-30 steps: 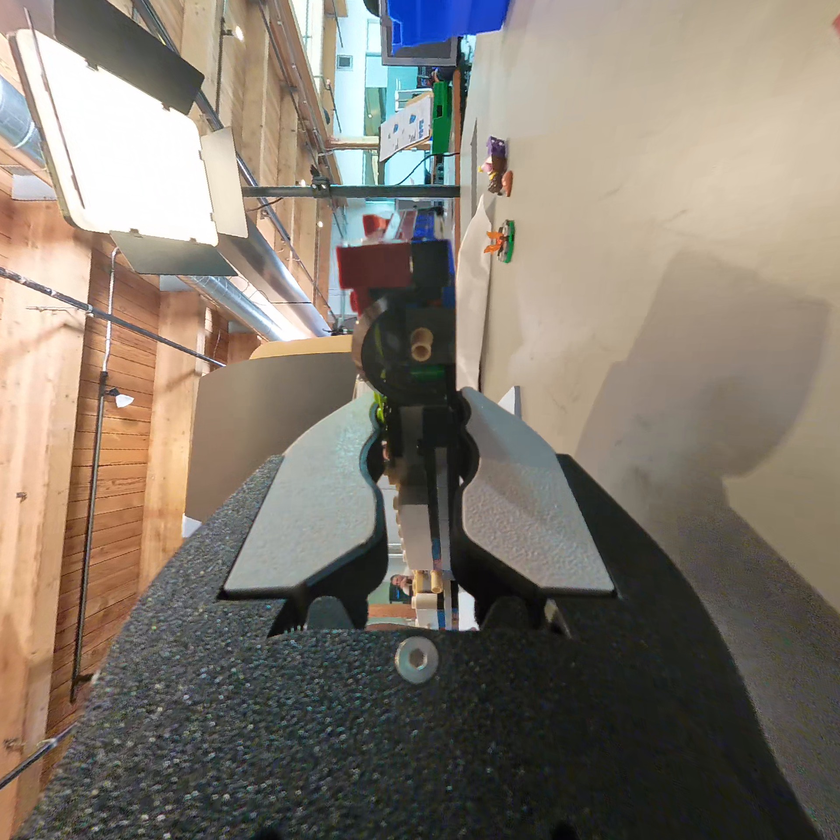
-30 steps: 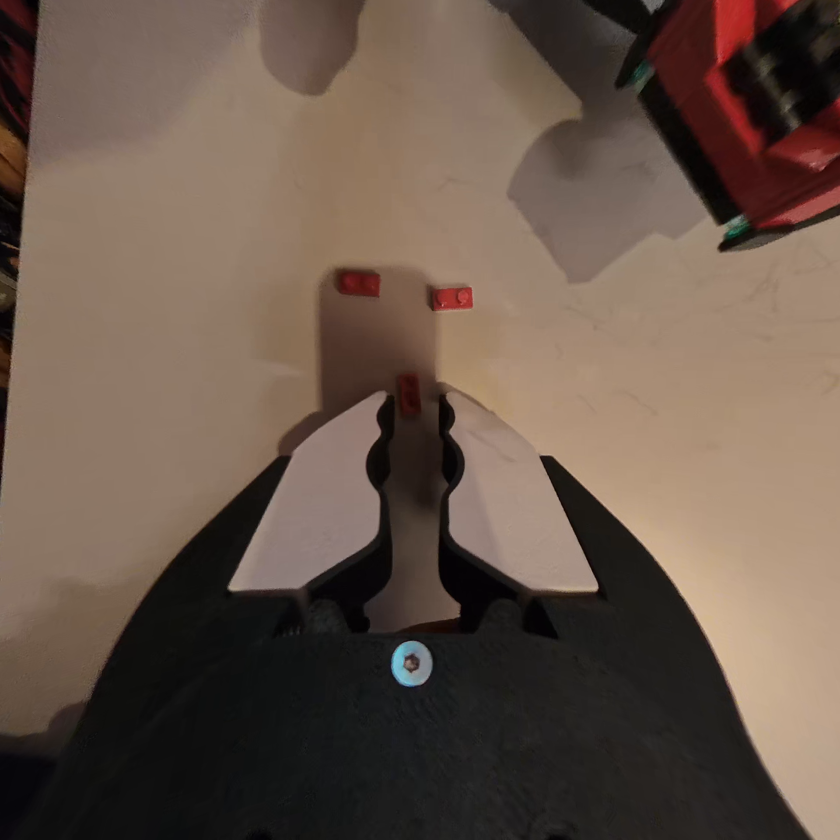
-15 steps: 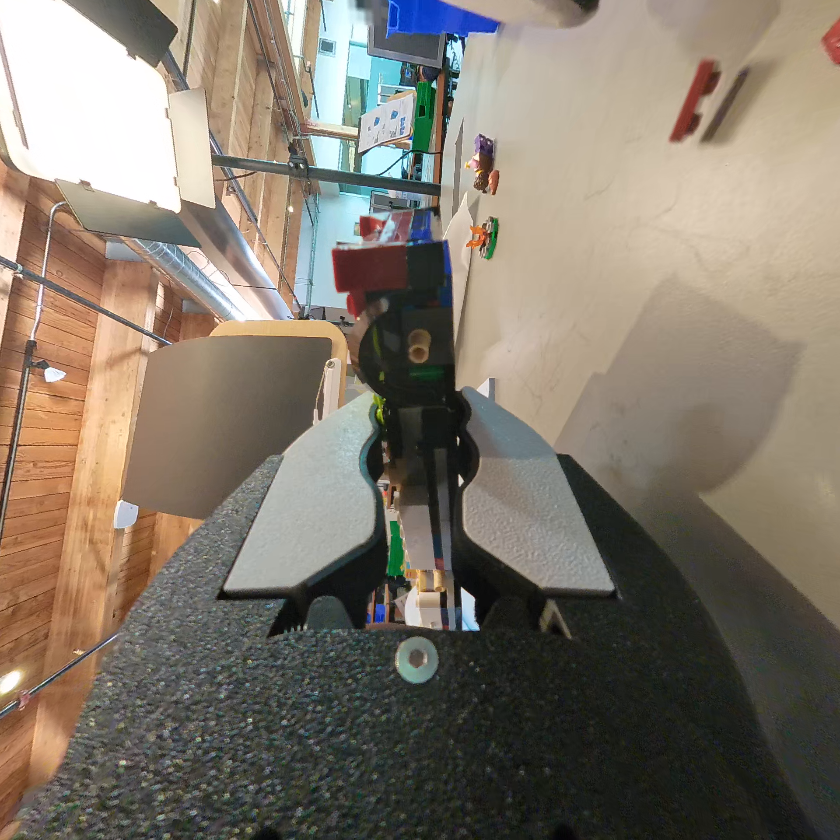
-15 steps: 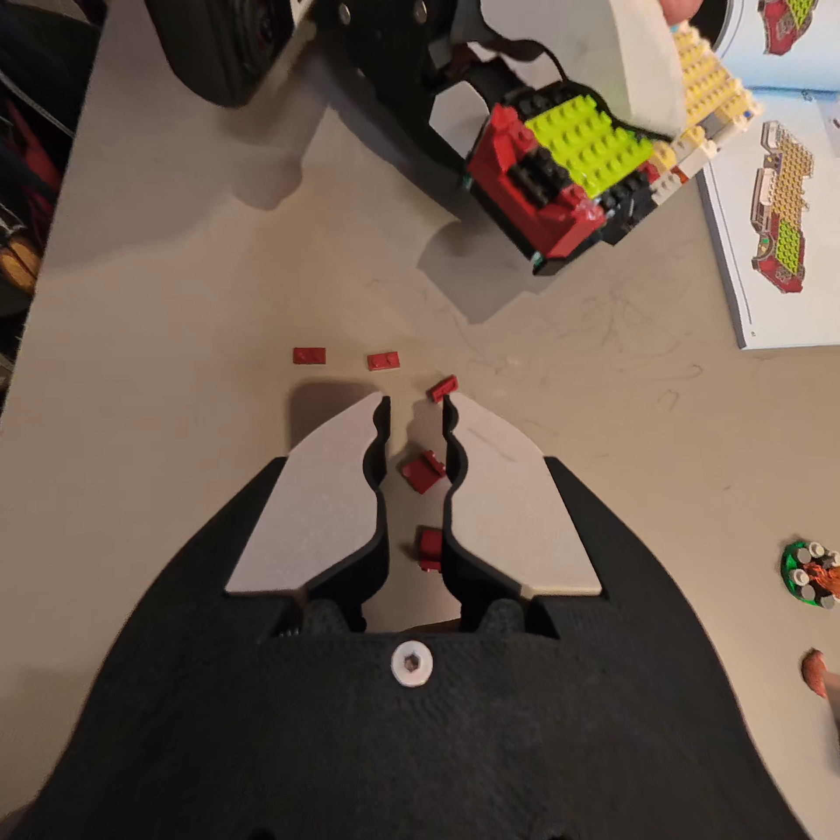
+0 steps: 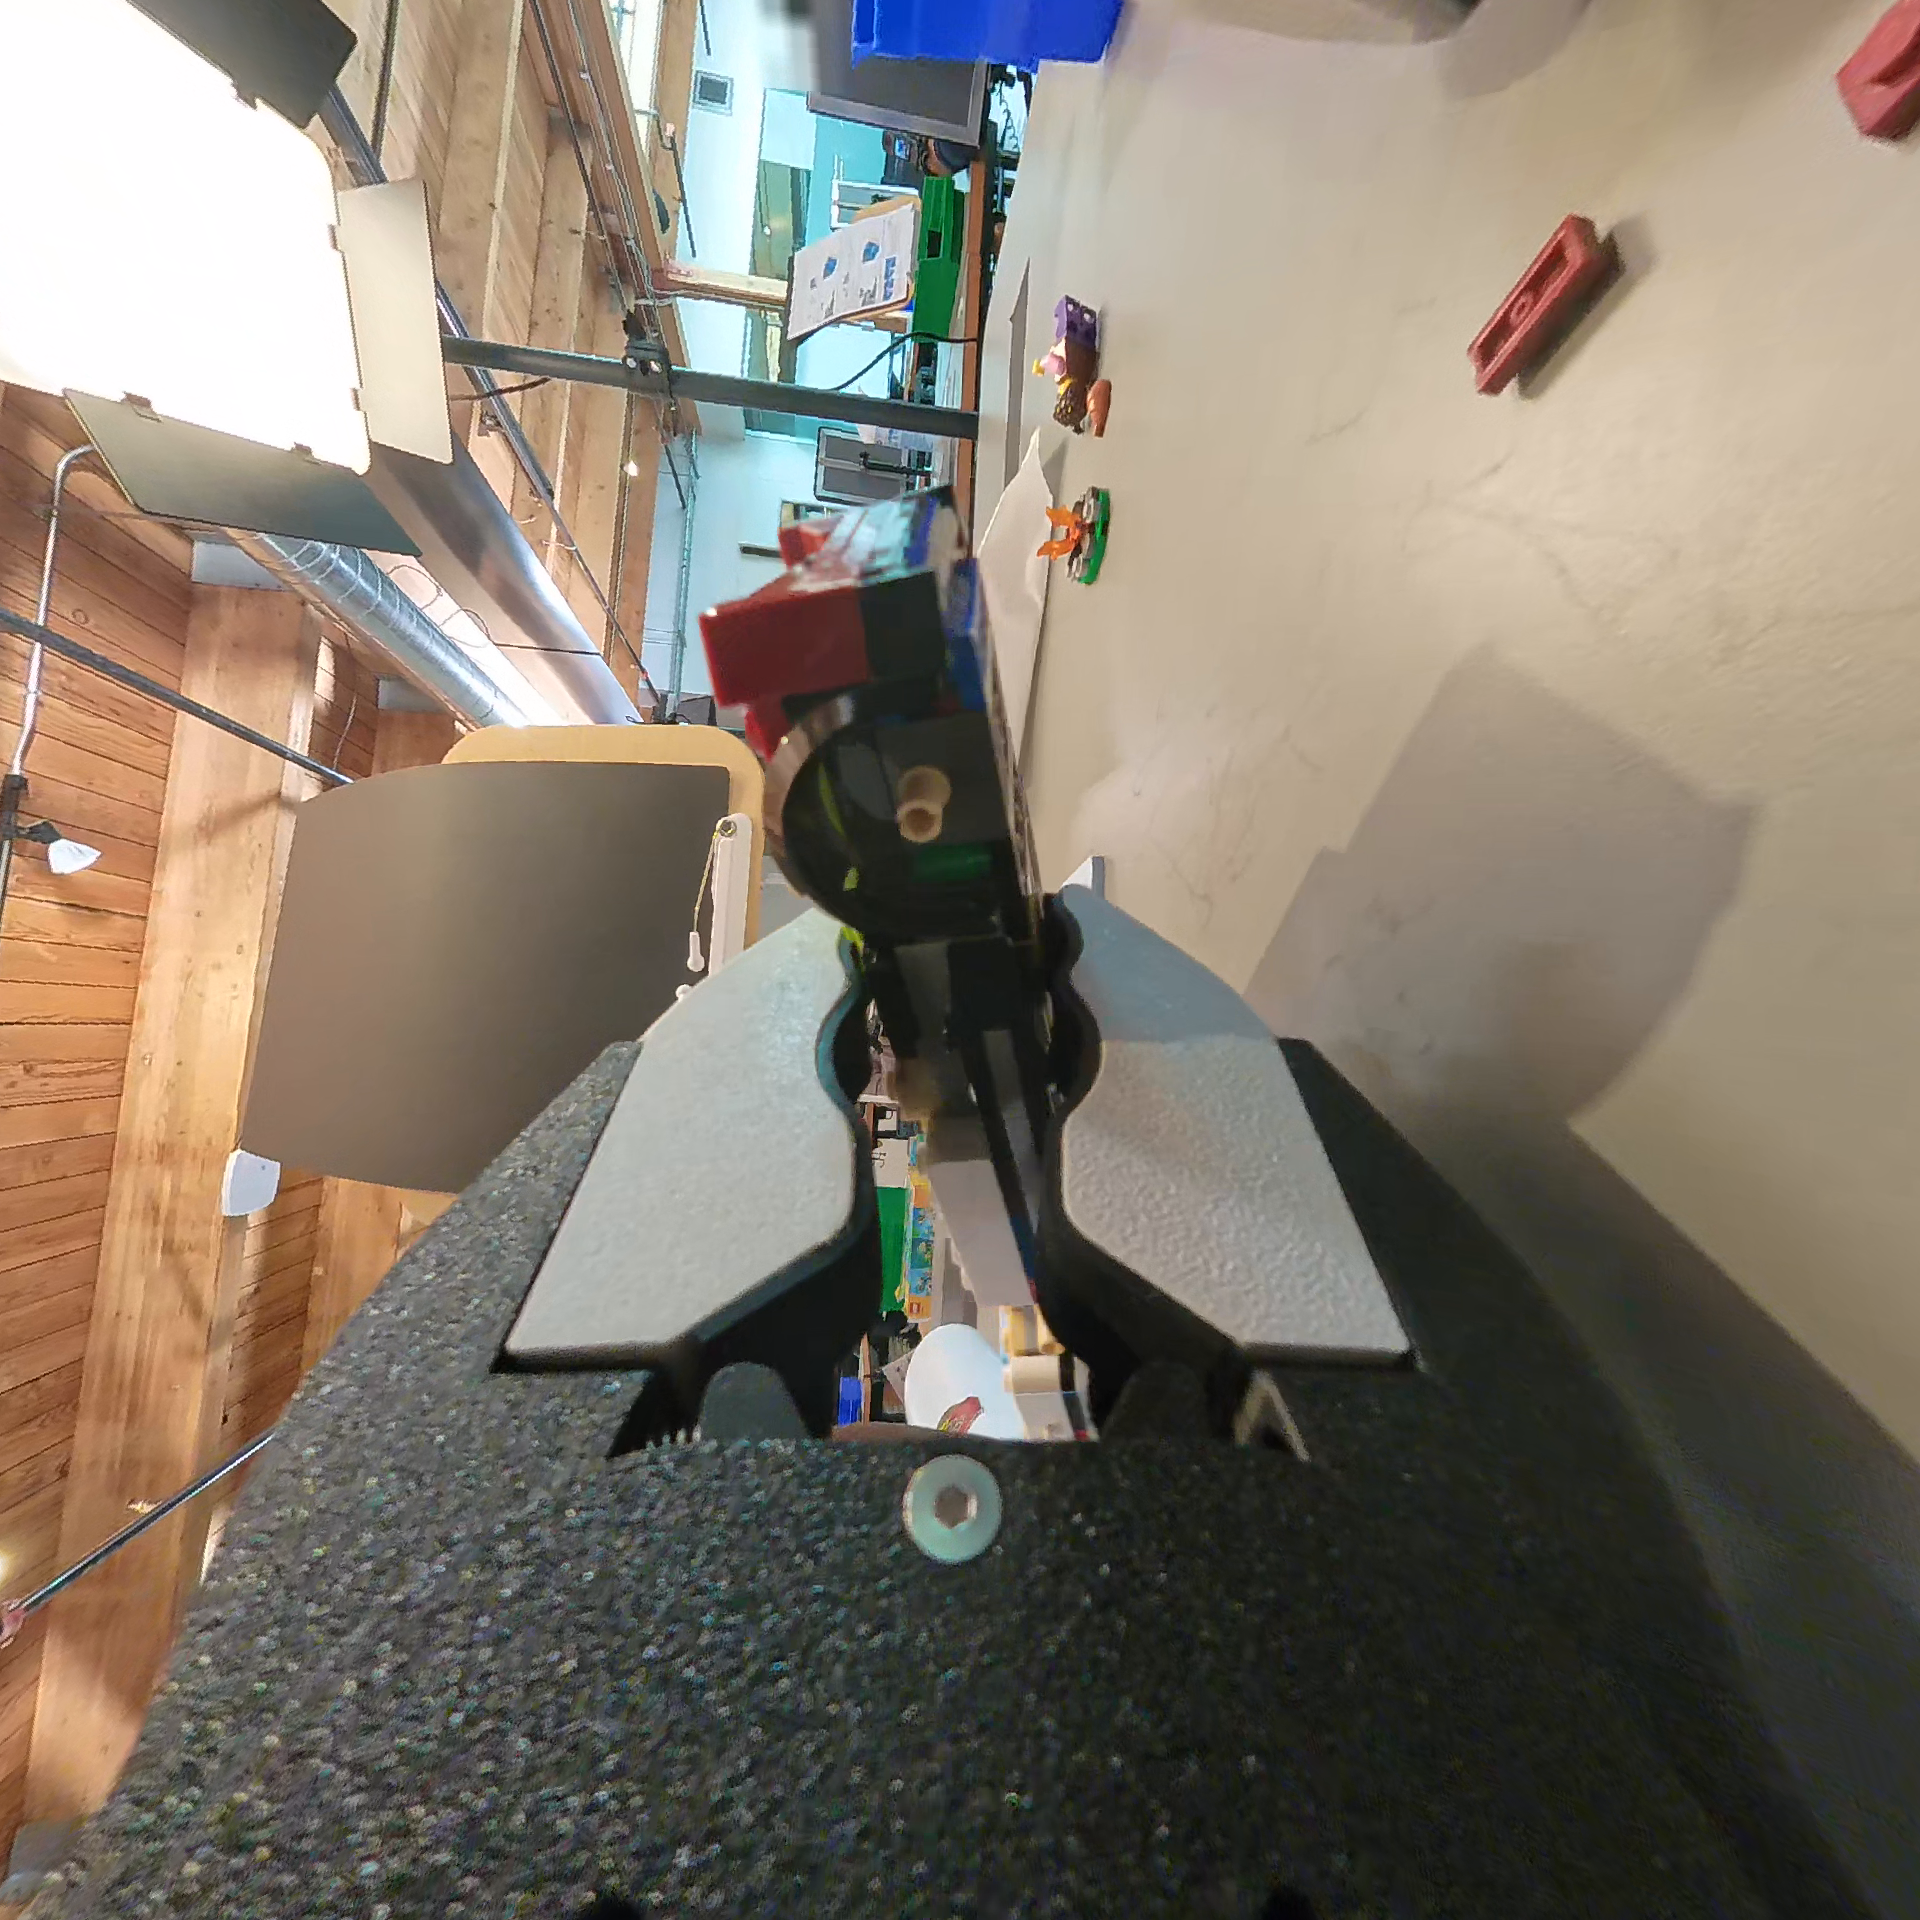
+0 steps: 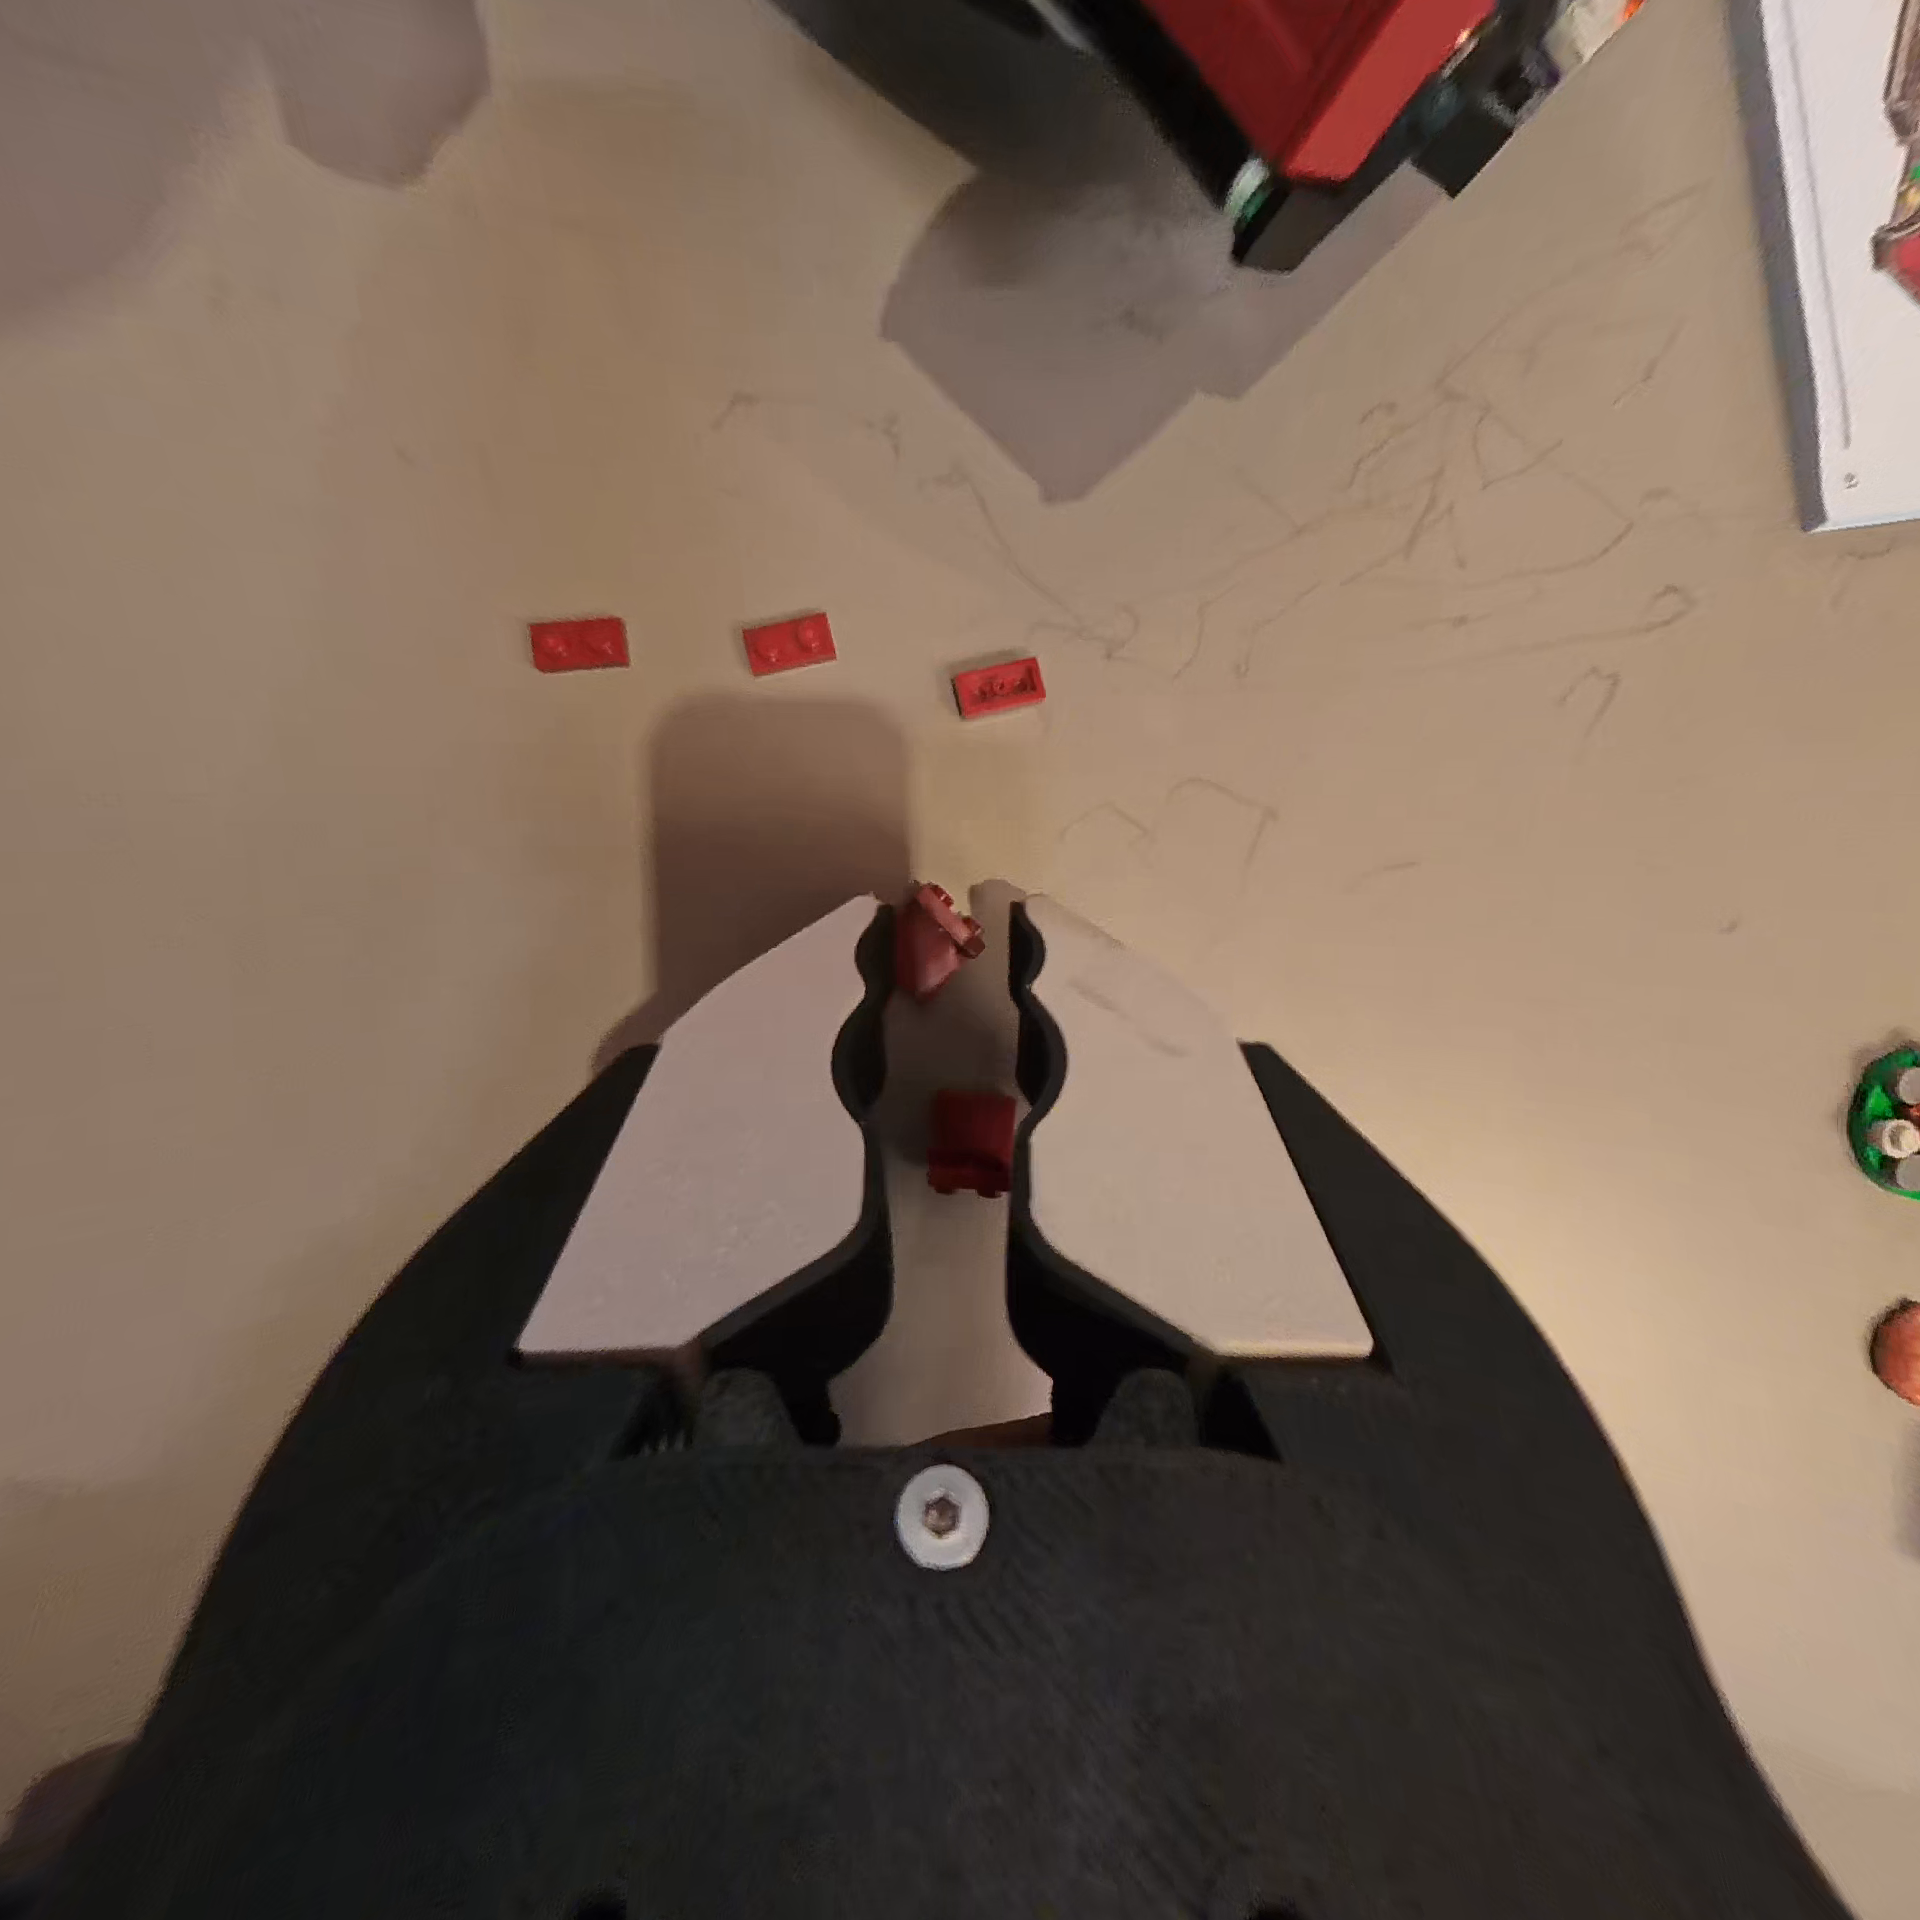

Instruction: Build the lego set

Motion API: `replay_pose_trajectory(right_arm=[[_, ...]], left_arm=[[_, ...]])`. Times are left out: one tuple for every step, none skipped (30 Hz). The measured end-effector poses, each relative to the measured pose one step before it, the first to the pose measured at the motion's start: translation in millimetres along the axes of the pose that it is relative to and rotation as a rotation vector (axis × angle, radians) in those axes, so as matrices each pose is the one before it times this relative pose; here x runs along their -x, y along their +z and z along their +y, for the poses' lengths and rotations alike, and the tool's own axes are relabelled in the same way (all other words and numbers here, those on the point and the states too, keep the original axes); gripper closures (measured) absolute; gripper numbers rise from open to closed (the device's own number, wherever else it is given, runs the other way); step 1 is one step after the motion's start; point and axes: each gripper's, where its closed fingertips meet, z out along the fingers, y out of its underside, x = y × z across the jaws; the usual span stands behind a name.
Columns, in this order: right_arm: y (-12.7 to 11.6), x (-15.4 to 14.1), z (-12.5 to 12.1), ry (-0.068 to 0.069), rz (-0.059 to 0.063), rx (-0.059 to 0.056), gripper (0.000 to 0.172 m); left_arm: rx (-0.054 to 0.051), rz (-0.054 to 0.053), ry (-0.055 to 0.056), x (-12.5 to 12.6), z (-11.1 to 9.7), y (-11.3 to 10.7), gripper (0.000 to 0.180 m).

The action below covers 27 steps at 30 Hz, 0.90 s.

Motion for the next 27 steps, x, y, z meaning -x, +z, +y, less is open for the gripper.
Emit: replay_pose_trajectory(right_arm=[[1.16,-0.39,1.66,0.0057,-0.0011,0.0088,0.155],[0.36,-0.89,1.46,0.0089,0.0004,0.0063,0.16],[-0.66,-2.54,1.24,0.0117,0.0085,0.0022,0.164],[-1.03,-5.1,3.03,0.014,0.0222,0.0105,0.164],[-1.68,-7.68,3.85,0.019,0.0342,0.013,0.164],[-1.59,-8.23,4.22,0.022,0.0361,0.0142,0.164],[-1.21,-7.03,3.82,0.0227,0.0278,0.0112,0.164],[-0.87,-5.8,3.03,0.0214,0.0218,0.0073,0.164],[-0.73,-5.88,2.09,0.0198,0.0256,0.0055,0.164],[-1.0,-5.15,0.7,0.0183,0.0262,0.003,0.164],[-1.77,-2.58,-0.56,0.0157,0.0146,-0.0004,0.16],[-2.96,0.14,-1.53,0.0103,0.0026,-0.0039,0.154],[-4.28,1.28,-2.09,0.0035,0.0019,-0.0087,0.152],[-5.01,2.98,-1.98,-0.0014,-0.0037,-0.0107,0.15],[-4.91,6.57,-0.69,-0.0056,-0.0228,-0.0071,0.147],[-3.78,9.48,1.39,-0.0139,-0.0379,-0.0015,0.145],[-2.08,9.03,3.28,-0.0215,-0.0318,0.0055,0.145],[-0.04,6.63,4.98,-0.0195,-0.0195,0.0154,0.145],[2.13,3.91,6.01,-0.0118,-0.0085,0.0251,0.145],[4.04,0.46,6.02,-0.0013,0.0045,0.0294,0.146],[4.3,-2.1,4.23,0.0112,0.0117,0.0222,0.147],[2.22,-3.17,0.28,0.0214,0.0102,-0.0004,0.155],[0.52,-3.8,-0.01,0.0214,0.0123,-0.0014,0.153],[-0.24,-4.24,2.0,0.0065,0.0194,0.0116,0.154],[-1.2,-4.23,0.58,-0.0028,0.0238,0.0021,0.153],[-1.63,-2.49,-1.33,-0.0072,0.0173,-0.007,0.149],[-1.99,-0.47,-4.51,-0.0065,0.0053,-0.0208,0.147]], left_arm=[[-0.0014,0.0012,-0.0009,-0.17,-0.51,0.1,0.149],[-0.001,0.001,-0.0004,-0.01,-0.47,0.06,0.149],[-0.0001,0.0031,-0.002,-0.37,-0.26,0.02,0.149],[0.0006,0.0011,-0.0019,-0.17,0.0,0.14,0.149],[-0.0002,-0.0026,0.0047,0.26,-0.07,0.02,0.149],[-0.0007,-0.0004,0.0063,0.07,-0.23,0.02,0.149],[0.0001,-0.0005,0.0044,-0.14,-0.17,0.17,0.149],[0.0002,0.0013,0.0024,-0.41,-0.33,0.31,0.149],[-0.0005,0.0027,0.0023,-0.61,-0.42,0.36,0.149],[-0.0014,0.0019,0.0067,-0.82,-0.6,0.23,0.149],[-0.0007,-0.0003,0.0115,-0.58,-0.5,0.32,0.149],[0.0008,-0.0009,0.0137,-0.54,-0.41,0.2,0.149],[0.0007,-0.002,0.0132,-0.33,-0.32,0.13,0.149],[-0.0006,-0.0016,0.01,-0.22,-0.48,-0.01,0.149],[-0.0016,-0.0006,0.0079,-0.3,-0.63,0.05,0.149],[-0.0017,-0.0003,0.0068,-0.4,-0.43,0.02,0.149],[-0.0007,-0.0009,0.0077,-0.35,-0.36,0.15,0.149],[-0.0003,-0.0006,0.0082,-0.54,-0.35,0.23,0.149],[-0.0009,0.0,0.0069,-0.6,-0.43,0.26,0.149],[-0.0015,0.0009,0.0051,-0.65,-0.52,0.29,0.149],[-0.0021,-0.0001,0.0037,-0.51,-0.64,0.42,0.149],[-0.0029,-0.0005,0.0058,-0.53,-0.78,0.28,0.149],[-0.0034,-0.0019,0.0085,-0.27,-0.88,0.1,0.149],[-0.0038,-0.0021,0.0093,-0.29,-1.11,-0.02,0.149],[-0.0043,-0.0012,0.0092,-0.32,-1.34,-0.15,0.149],[-0.0032,-0.0001,0.0068,-0.41,-1.12,0.2,0.149],[-0.0014,0.0008,0.0044,-0.56,-0.86,0.29,0.149]])
